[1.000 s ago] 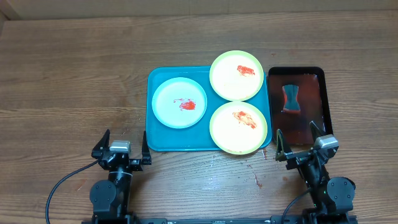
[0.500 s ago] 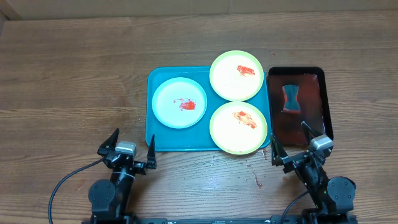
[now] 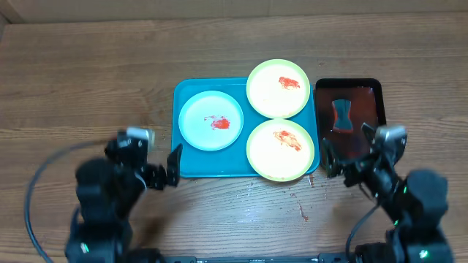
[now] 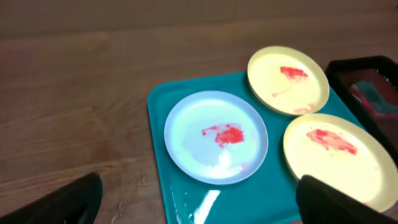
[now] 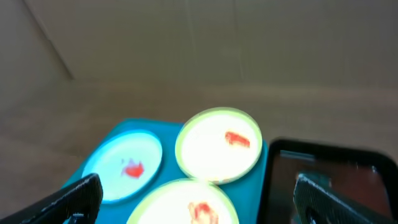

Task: Clean dirty plates on tray and stack at the side
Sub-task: 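Move left gripper to the white plate's left rim and grip it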

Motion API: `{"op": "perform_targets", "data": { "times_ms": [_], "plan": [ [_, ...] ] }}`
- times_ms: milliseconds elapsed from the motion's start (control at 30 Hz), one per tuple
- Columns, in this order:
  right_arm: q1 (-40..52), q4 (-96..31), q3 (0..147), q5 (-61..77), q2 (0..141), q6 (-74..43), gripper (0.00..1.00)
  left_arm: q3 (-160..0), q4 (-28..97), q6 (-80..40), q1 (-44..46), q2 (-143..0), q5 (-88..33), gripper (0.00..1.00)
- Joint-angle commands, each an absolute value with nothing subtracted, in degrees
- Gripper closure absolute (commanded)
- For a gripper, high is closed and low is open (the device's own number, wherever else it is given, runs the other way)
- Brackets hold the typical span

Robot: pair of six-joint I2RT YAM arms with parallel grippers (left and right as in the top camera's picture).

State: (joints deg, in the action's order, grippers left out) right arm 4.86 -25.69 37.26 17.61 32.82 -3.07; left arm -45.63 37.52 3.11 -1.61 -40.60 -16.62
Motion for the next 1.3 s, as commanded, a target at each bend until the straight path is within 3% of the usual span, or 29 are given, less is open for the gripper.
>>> {"op": "perform_targets", "data": {
  "times_ms": [0,300,700,833,933,1033,1267],
  "plan": [
    [4.2,-30.9,47.0,17.7,41.0,-3.3,0.0,-58.0,44.3,2.5,-1.8,-51.3,-18.4,0.0],
    [3.4,-56.2,75.0,20.6,67.4,-3.4,0.0,-82.5,63.9,3.2,-1.8,-77.7,-26.3,0.0],
    [3.4,-63.4,78.1,27.9,78.6,-2.7,0.03,-82.8,56.2,-2.0,-1.8,-92.0,-24.0,0.0],
    [3.4,-64.2,78.1,27.3,79.0,-2.7,0.04,-82.8,56.6,-6.1,-1.0,-95.8,-22.2,0.21],
    [3.4,-64.4,78.1,26.8,79.0,-2.7,0.04,-82.7,57.1,-12.7,0.8,-99.1,-18.1,0.28],
    [3.4,-64.4,78.1,25.9,79.0,-2.7,0.04,-82.7,57.2,-15.7,3.5,-102.3,-14.7,0.42],
    [3.4,-63.7,78.1,25.5,79.0,-2.7,0.05,-82.7,58.7,-21.6,6.8,-106.5,-0.6,0.4]
  ]
}}
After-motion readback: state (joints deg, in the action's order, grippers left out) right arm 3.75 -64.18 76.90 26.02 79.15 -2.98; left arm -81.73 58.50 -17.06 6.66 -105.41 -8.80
